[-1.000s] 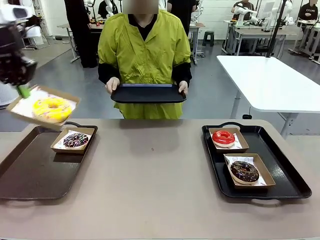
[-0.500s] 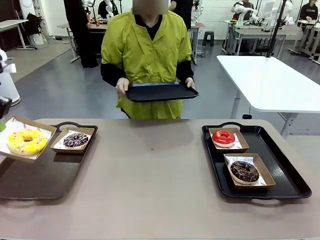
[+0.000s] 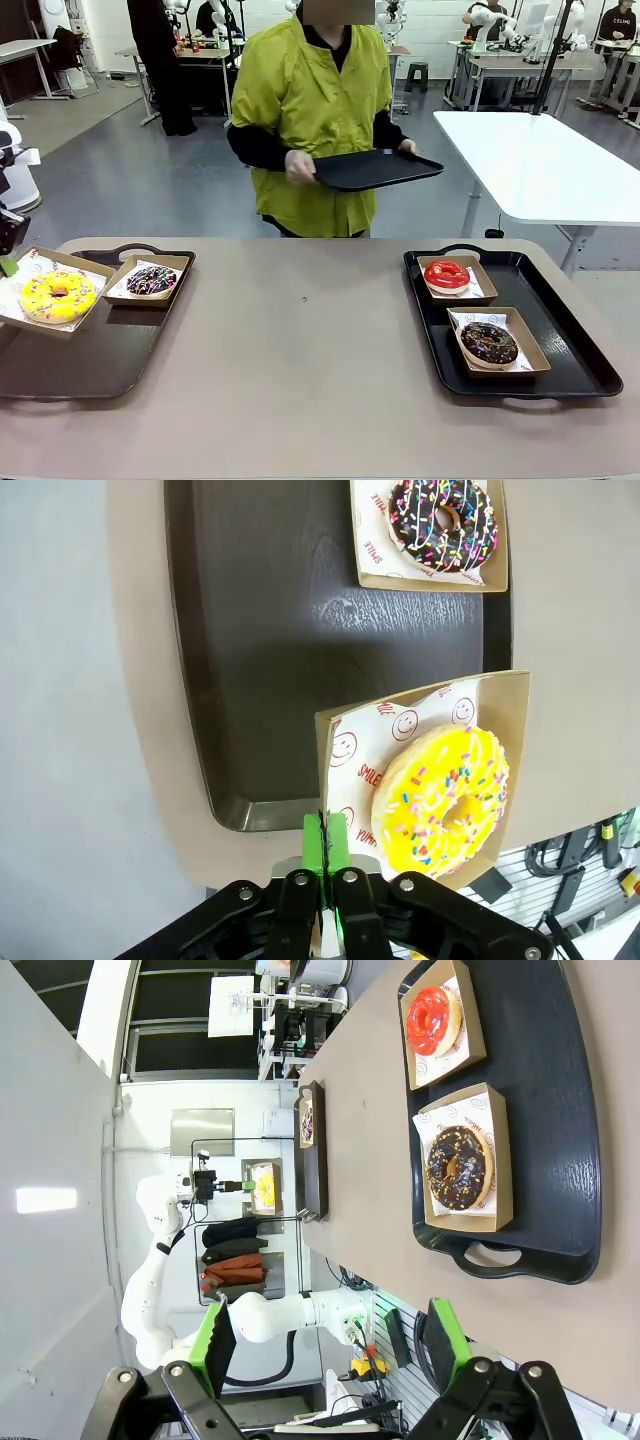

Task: Individually package the donuts and arrange them on the tray.
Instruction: Place the picked Paper togo box on the Handle tray.

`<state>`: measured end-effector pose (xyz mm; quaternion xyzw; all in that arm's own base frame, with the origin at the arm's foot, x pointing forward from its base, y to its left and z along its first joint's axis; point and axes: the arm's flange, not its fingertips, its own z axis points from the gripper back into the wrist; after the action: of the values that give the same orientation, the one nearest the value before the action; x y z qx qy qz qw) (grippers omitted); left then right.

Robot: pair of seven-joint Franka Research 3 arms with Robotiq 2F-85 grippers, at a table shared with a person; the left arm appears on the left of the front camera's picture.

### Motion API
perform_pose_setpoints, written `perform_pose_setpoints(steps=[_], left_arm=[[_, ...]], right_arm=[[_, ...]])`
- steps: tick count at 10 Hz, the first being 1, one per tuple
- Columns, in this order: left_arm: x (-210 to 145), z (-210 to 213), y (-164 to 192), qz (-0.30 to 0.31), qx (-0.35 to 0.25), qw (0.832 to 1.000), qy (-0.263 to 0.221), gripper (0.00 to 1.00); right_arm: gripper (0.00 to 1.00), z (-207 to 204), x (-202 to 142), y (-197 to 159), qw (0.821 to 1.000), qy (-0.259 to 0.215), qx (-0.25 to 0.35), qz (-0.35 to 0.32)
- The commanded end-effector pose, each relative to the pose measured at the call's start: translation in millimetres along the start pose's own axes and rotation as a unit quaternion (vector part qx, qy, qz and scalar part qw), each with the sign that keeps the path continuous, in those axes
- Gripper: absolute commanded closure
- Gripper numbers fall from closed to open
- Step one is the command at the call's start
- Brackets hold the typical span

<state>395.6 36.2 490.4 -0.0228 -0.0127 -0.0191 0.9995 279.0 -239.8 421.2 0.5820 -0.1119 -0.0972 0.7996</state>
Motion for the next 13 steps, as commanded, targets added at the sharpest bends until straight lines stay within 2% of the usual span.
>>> perform_pose_setpoints(steps=[1, 6, 9, 13], left_arm=[[-3, 6, -1, 0.008, 0.0, 1.0, 0.001, 0.99], [-1, 3, 0, 0.0, 0.0, 1.0, -0.002, 0.99], [-7, -31, 15, 0.03, -0.019, 0.999, 0.001, 0.99], [-7, -76, 11, 0.041, -0.01, 0.999, 0.007, 0.99]], right_arm=[[0.0, 0, -1, 0, 1.0, 0.0, 0.006, 0.0], [0.0, 0, -1, 0, 1.0, 0.0, 0.006, 0.0], [0.0, 0, -1, 0, 1.0, 0.0, 0.006, 0.0], [0.0, 0, -1, 0, 1.0, 0.0, 0.006, 0.0]])
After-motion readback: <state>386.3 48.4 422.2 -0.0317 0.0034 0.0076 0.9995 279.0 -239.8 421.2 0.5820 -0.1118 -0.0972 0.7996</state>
